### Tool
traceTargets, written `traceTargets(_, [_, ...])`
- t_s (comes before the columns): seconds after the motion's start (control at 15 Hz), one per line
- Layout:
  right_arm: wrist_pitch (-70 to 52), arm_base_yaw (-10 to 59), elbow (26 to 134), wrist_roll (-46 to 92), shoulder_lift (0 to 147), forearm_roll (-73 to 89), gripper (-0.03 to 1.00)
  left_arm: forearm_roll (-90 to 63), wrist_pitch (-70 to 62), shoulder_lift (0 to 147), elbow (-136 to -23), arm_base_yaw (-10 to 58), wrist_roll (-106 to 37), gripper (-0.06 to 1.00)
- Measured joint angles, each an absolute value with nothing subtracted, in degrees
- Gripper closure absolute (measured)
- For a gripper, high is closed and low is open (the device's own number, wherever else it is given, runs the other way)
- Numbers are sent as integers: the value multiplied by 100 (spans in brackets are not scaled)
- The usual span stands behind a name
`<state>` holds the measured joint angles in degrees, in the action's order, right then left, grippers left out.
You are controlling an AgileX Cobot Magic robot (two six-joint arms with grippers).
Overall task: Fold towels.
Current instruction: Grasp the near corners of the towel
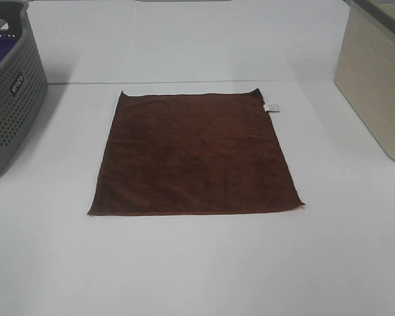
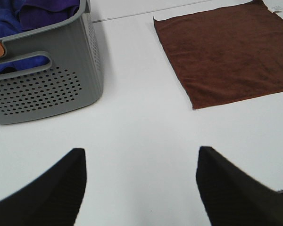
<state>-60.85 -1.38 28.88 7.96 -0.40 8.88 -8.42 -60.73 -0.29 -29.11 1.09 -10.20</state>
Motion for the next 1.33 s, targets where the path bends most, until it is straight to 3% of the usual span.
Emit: traceTargets(1.33, [-6085, -138, 2888, 796, -40, 888, 13, -842, -6073, -29, -2911, 109, -1020, 30])
